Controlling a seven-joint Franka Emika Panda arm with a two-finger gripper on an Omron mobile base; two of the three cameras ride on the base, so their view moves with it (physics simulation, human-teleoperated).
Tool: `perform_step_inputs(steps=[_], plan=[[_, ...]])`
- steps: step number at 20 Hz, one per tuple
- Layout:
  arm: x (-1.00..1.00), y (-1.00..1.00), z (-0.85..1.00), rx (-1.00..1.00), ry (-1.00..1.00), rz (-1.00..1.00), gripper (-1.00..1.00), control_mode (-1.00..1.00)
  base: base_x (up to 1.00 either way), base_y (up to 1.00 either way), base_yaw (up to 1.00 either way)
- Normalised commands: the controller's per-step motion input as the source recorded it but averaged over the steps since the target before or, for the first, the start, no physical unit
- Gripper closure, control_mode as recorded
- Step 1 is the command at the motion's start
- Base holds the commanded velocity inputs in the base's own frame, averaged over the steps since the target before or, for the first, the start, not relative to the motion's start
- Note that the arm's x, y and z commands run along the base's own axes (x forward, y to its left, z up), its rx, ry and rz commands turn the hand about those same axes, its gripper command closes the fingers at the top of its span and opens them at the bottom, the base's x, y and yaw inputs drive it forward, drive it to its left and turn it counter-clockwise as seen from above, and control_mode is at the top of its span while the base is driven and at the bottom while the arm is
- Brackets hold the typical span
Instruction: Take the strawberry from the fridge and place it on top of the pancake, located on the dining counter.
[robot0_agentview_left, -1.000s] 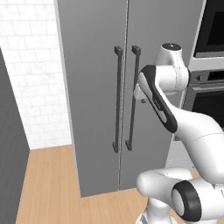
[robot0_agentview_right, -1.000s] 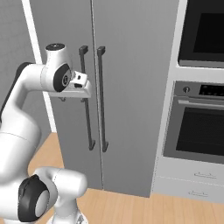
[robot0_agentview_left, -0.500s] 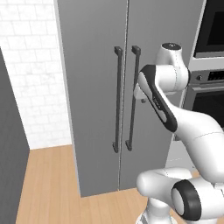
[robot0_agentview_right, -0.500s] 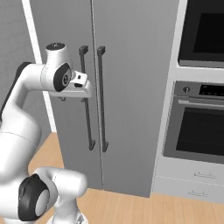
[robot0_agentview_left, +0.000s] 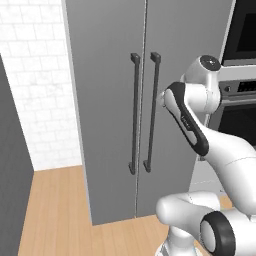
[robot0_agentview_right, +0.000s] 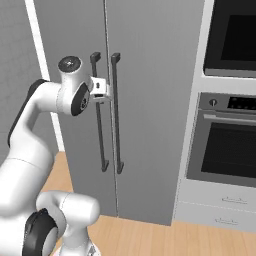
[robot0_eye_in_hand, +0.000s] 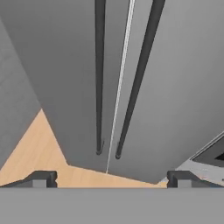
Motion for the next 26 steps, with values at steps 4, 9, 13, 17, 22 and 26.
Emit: perform_step_inputs(steps=[4, 9, 13, 17, 22, 26], plan=[[0.22, -0.01, 0.08, 0.00, -0.46, 0.03, -1.00, -1.00, 0.00, 0.00, 0.00], [0.34, -0.05, 0.25, -0.01, -0.14, -0.07, -1.00, -1.00, 0.00, 0.00, 0.00], [0.86, -0.13, 0.04, 0.00, 0.02, -0.05, -1.00, -1.00, 0.00, 0.00, 0.00], [0.59, -0.22, 0.00, 0.02, 0.03, 0.00, -1.00, -1.00, 0.00, 0.00, 0.00], [0.52, -0.01, -0.04, 0.03, 0.00, 0.00, -1.00, -1.00, 0.00, 0.00, 0.00], [0.64, 0.04, -0.05, 0.00, 0.00, 0.00, -1.00, -1.00, 0.00, 0.00, 0.00]])
